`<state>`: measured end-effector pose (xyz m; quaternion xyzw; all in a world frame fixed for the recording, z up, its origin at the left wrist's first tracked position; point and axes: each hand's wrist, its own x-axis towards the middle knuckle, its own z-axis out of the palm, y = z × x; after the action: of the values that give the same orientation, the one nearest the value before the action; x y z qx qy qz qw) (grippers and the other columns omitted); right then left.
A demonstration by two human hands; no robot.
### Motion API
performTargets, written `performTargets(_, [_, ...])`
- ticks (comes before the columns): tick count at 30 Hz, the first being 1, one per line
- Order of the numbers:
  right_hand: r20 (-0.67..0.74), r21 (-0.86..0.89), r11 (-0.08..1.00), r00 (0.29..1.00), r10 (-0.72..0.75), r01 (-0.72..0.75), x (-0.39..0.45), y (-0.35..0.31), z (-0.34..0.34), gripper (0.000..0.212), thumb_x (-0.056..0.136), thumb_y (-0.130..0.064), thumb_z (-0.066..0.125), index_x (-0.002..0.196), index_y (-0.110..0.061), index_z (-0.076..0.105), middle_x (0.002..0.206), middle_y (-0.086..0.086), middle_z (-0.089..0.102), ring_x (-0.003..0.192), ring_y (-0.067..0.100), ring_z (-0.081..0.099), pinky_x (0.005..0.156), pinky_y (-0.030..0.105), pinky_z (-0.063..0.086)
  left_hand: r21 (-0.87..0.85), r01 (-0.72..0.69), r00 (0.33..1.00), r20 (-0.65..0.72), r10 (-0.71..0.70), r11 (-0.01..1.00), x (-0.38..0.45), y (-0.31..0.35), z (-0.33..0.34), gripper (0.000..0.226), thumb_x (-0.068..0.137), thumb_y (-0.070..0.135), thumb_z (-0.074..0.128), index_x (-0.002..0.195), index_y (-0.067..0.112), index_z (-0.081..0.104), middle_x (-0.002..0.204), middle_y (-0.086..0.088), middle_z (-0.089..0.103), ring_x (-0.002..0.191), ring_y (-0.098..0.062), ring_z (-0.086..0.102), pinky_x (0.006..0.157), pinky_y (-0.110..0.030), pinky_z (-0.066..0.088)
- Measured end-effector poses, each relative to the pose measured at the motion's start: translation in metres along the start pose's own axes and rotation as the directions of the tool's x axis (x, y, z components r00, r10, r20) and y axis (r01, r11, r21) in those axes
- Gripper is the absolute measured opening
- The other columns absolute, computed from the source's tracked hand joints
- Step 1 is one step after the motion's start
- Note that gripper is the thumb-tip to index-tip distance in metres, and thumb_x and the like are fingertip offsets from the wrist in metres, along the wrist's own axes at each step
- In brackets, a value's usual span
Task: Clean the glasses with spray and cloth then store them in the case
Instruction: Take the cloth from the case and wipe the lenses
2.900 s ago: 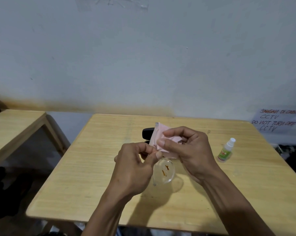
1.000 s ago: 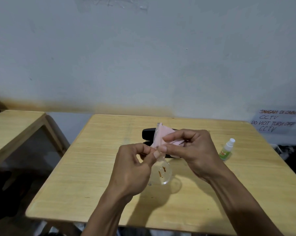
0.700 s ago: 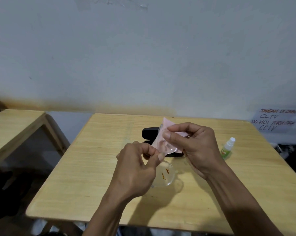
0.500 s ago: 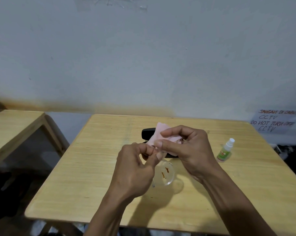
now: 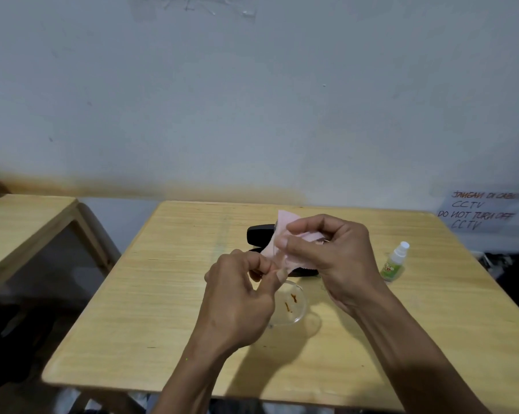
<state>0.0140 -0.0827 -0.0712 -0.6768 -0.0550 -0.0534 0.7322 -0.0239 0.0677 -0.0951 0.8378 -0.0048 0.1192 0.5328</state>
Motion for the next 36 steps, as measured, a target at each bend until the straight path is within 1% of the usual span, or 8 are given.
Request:
performTargets(3, [0.019, -0.042, 0.999, 1.000, 0.001, 0.000, -0.003, 0.001, -0.001, 0.020, 0.062, 0.001, 0.091, 0.070, -0.011, 0.077, 0.084, 0.022, 0.076, 0.067, 0.023, 0.072, 0.063, 0.036, 0.062, -0.036, 0.015, 1.000, -0.004, -0.015, 0.999, 0.000, -0.004, -0.001, 0.023, 0.081, 0.034, 0.077, 0.064, 0.021, 0.070, 0.068, 0.007, 0.061, 0.059, -0.008, 0.055, 0.067, -0.029, 0.047])
performTargets(9, [-0.019, -0.004, 1.000, 0.999, -0.029, 0.029, 0.000, 0.001, -0.010, 0.021, 0.060, -0.022, 0.090, 0.075, -0.014, 0.078, 0.075, 0.006, 0.077, 0.064, 0.016, 0.069, 0.062, 0.028, 0.055, -0.076, 0.043, 0.999, -0.008, -0.044, 0.996, 0.003, -0.004, -0.001, 0.022, 0.080, 0.032, 0.080, 0.064, 0.020, 0.072, 0.062, 0.009, 0.061, 0.060, -0.010, 0.055, 0.064, -0.026, 0.049])
performTargets(13, [-0.001, -0.035, 0.999, 1.000, -0.010, 0.010, -0.008, 0.008, -0.006, 0.029, 0.051, -0.023, 0.092, 0.073, -0.013, 0.078, 0.079, 0.008, 0.076, 0.065, 0.016, 0.067, 0.061, 0.028, 0.057, -0.180, 0.059, 0.998, 0.000, -0.060, 0.982, 0.006, -0.005, -0.003, 0.018, 0.084, 0.020, 0.077, 0.067, 0.013, 0.075, 0.069, -0.005, 0.075, 0.070, -0.029, 0.067, 0.065, -0.025, 0.051])
performTargets(17, [-0.028, -0.010, 1.000, 1.000, 0.007, -0.008, -0.007, 0.011, -0.012, 0.026, 0.056, -0.022, 0.092, 0.077, -0.012, 0.079, 0.081, 0.012, 0.078, 0.071, 0.025, 0.069, 0.074, 0.043, 0.060, -0.235, 0.083, 0.997, 0.028, -0.078, 0.968, 0.004, -0.003, -0.005, 0.019, 0.083, 0.024, 0.078, 0.067, 0.013, 0.076, 0.070, -0.008, 0.076, 0.071, -0.027, 0.068, 0.059, -0.013, 0.049])
performTargets(22, [-0.073, 0.090, 0.996, 0.997, -0.002, 0.008, -0.003, 0.012, -0.020, 0.024, 0.061, -0.022, 0.089, 0.080, -0.012, 0.079, 0.084, 0.015, 0.079, 0.077, 0.028, 0.073, 0.085, 0.041, 0.058, -0.283, 0.091, 0.995, -0.022, -0.101, 0.955, 0.007, -0.003, -0.012, 0.018, 0.082, 0.014, 0.077, 0.066, 0.010, 0.074, 0.070, -0.011, 0.073, 0.067, -0.012, 0.059, 0.065, -0.011, 0.046])
performTargets(26, [-0.002, 0.213, 0.977, 1.000, 0.031, -0.030, -0.008, 0.012, -0.028, 0.043, 0.049, -0.038, 0.096, 0.080, -0.015, 0.079, 0.082, 0.015, 0.077, 0.076, 0.029, 0.072, 0.077, 0.038, 0.058, -0.324, 0.098, 0.989, -0.070, -0.127, 0.941, 0.014, -0.002, -0.019, 0.018, 0.082, 0.011, 0.077, 0.065, 0.013, 0.074, 0.071, -0.004, 0.076, 0.069, -0.003, 0.064, 0.068, -0.010, 0.049])
performTargets(30, [0.078, 0.256, 0.965, 0.996, 0.042, -0.061, -0.017, 0.015, -0.031, 0.030, 0.052, -0.028, 0.092, 0.076, -0.015, 0.078, 0.079, 0.016, 0.077, 0.073, 0.022, 0.073, 0.071, 0.028, 0.060, -0.330, 0.090, 0.985, -0.111, -0.133, 0.940, 0.020, -0.002, -0.023, 0.014, 0.081, 0.012, 0.078, 0.068, 0.010, 0.075, 0.077, -0.013, 0.076, 0.067, -0.005, 0.062, 0.066, -0.012, 0.049])
performTargets(36, [0.141, 0.073, 0.994, 0.986, -0.089, 0.080, -0.034, 0.019, -0.020, 0.011, 0.069, -0.021, 0.083, 0.076, -0.015, 0.078, 0.071, 0.000, 0.073, 0.063, 0.009, 0.064, 0.062, 0.021, 0.052, -0.316, 0.084, 0.984, -0.124, -0.129, 0.945, 0.024, 0.003, -0.015, 0.016, 0.082, 0.012, 0.078, 0.066, 0.013, 0.073, 0.073, -0.013, 0.073, 0.064, -0.007, 0.057, 0.068, -0.021, 0.049])
